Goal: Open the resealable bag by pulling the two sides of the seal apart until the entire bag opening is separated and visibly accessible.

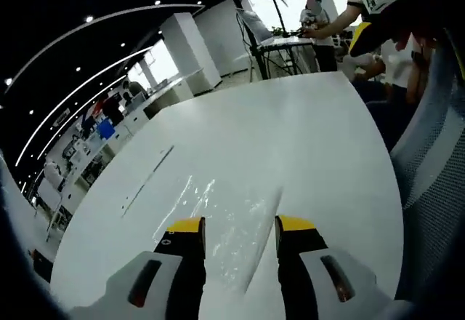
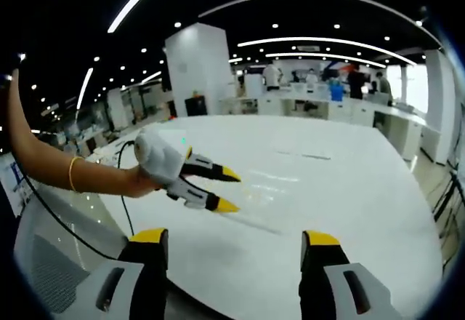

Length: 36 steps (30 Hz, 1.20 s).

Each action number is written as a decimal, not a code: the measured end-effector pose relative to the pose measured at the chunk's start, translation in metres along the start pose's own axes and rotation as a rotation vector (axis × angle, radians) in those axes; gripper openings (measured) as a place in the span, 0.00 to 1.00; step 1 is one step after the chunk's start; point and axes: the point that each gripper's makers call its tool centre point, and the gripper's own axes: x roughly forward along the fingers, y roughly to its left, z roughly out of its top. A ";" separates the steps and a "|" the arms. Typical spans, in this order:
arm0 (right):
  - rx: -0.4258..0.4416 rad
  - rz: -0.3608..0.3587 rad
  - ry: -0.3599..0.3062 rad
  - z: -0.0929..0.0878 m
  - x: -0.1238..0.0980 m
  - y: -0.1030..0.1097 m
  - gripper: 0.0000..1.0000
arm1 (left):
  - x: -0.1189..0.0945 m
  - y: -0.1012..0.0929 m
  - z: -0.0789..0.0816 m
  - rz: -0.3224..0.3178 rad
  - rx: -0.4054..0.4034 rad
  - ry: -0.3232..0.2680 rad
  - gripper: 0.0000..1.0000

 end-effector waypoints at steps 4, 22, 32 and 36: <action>-0.014 0.001 -0.007 0.002 -0.001 0.001 0.73 | -0.028 0.015 0.008 0.058 -0.070 -0.043 0.50; -0.029 -0.005 -0.033 0.006 -0.003 0.002 0.74 | -0.169 0.018 0.030 0.219 -0.296 -0.257 0.94; -0.019 -0.005 -0.048 0.006 -0.004 0.001 0.74 | -0.182 0.002 0.016 0.236 -0.374 -0.252 0.96; -0.013 -0.025 -0.057 0.007 -0.005 -0.003 0.74 | -0.178 0.005 0.022 0.236 -0.390 -0.278 0.96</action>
